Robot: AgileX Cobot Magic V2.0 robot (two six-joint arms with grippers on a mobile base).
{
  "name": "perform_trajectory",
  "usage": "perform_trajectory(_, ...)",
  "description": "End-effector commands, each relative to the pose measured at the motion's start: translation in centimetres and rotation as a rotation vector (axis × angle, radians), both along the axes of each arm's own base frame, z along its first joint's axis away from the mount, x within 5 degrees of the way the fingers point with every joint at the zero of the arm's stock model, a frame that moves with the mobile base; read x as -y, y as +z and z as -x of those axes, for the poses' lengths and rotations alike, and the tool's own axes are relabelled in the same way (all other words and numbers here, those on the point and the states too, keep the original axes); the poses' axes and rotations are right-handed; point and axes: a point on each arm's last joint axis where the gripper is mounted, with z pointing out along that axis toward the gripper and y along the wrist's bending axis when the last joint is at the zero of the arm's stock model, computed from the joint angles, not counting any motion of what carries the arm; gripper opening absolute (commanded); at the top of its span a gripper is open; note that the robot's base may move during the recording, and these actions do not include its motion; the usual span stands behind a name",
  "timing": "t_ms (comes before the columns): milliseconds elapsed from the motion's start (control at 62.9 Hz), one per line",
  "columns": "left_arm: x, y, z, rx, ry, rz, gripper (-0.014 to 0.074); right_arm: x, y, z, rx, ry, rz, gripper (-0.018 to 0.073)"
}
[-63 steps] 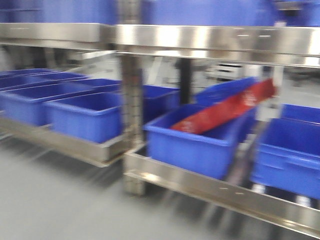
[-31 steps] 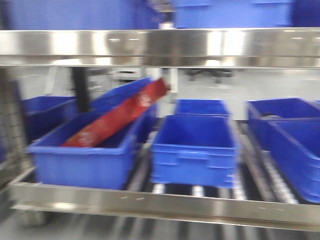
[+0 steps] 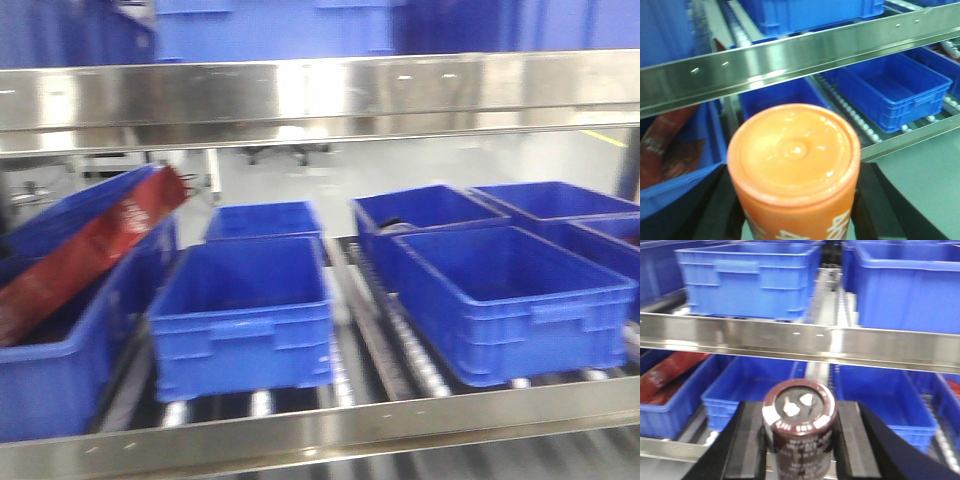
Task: Place cylindrical capacitor in blue bin on shelf
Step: 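Drive the base to the steel shelf holding both cylinders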
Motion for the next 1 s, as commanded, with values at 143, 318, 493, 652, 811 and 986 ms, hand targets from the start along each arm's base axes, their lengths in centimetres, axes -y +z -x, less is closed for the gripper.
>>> perform_trajectory(143,0.01,0.23,0.11,0.026,0.003,0.010,-0.0111,0.09,0.54,0.13,0.041,-0.003,0.002,-0.0153)
perform_trajectory(318,0.01,0.23,0.11,0.026,0.003,0.010,-0.0111,0.09,0.54,0.13,0.041,-0.003,0.002,-0.0153)
perform_trajectory(493,0.01,0.23,0.11,0.026,0.003,0.010,-0.0111,0.09,0.54,0.13,0.041,-0.003,0.002,-0.0153)
perform_trajectory(652,0.01,0.23,0.11,0.026,0.003,0.010,-0.0111,0.09,0.54,0.13,0.041,-0.003,0.002,-0.0153)
perform_trajectory(811,0.01,0.23,0.11,0.026,0.003,0.010,-0.0111,0.09,0.54,0.13,0.041,-0.003,0.002,-0.0153)
perform_trajectory(986,0.01,0.23,0.11,0.026,0.003,0.010,-0.0111,0.09,0.54,0.13,0.041,-0.003,0.002,-0.0153)
